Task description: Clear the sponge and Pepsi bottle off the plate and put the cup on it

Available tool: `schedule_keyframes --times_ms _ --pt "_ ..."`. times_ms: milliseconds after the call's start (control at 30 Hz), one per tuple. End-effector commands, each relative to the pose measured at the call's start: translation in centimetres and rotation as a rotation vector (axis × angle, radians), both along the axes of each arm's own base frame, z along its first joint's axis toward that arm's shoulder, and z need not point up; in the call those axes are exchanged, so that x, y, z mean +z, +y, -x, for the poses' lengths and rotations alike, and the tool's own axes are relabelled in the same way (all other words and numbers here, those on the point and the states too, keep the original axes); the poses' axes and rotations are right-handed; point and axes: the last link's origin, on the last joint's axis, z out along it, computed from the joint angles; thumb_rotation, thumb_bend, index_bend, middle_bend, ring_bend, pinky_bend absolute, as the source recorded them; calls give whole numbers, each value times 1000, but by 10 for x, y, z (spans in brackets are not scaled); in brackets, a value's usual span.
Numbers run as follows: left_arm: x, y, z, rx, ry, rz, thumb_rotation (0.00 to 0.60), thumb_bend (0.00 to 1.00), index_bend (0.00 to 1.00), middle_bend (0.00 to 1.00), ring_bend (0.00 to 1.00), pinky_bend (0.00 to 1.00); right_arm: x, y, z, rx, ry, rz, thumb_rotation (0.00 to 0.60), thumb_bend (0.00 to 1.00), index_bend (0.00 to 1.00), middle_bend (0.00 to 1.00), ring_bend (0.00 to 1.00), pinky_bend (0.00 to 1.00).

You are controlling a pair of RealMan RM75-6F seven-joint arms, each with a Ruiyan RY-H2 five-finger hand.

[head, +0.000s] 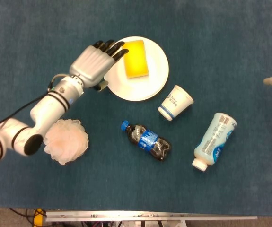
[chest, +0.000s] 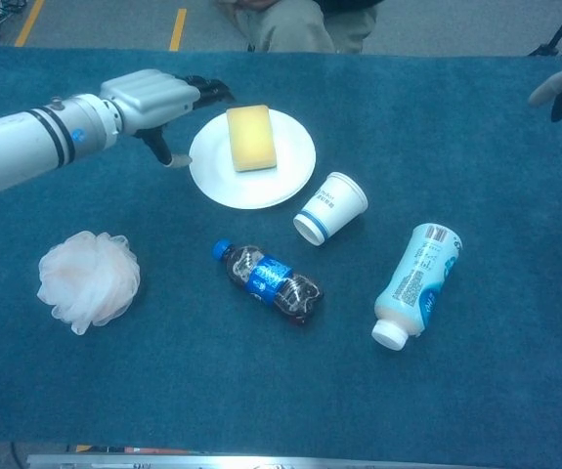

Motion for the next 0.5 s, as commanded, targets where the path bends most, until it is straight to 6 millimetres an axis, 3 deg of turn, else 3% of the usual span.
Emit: schedule_keyframes --times_ms 33,500 --pt "-15 6 -7 -36 23 26 600 297 0 0 0 128 0 0 1 -5 1 0 600 0 281 412 312 477" --pt "-43 24 -28 -100 50 61 600 297 0 0 0 125 -1 -1 7 -45 9 -3 600 0 281 412 312 477"
